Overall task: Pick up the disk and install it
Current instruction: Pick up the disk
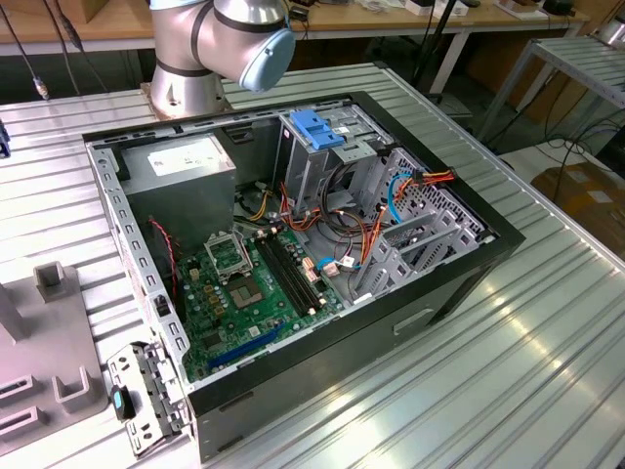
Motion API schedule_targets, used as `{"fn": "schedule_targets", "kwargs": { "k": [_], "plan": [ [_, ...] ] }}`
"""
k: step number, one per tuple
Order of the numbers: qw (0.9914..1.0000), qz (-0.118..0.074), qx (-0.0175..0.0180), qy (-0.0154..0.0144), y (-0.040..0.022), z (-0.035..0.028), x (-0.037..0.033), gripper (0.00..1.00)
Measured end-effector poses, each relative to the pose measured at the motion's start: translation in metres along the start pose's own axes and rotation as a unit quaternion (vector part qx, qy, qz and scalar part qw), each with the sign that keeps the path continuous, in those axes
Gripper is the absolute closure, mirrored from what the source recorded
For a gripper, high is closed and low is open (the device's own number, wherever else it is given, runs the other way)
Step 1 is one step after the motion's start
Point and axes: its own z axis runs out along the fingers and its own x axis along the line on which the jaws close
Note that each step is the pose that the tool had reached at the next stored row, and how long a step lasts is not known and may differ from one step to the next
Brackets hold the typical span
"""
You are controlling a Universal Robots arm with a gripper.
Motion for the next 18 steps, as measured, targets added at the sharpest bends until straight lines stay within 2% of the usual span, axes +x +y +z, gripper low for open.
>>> {"fn": "schedule_targets", "kwargs": {
  "k": [6, 12, 18],
  "plan": [
    [1.0, 0.0, 0.0, 0.0, -0.0119, -0.0001, -0.0004, 0.63],
    [1.0, 0.0, 0.0, 0.0, -0.0209, -0.0001, -0.0007, 0.63],
    [1.0, 0.0, 0.0, 0.0, -0.0341, -0.0002, -0.0012, 0.63]
  ]
}}
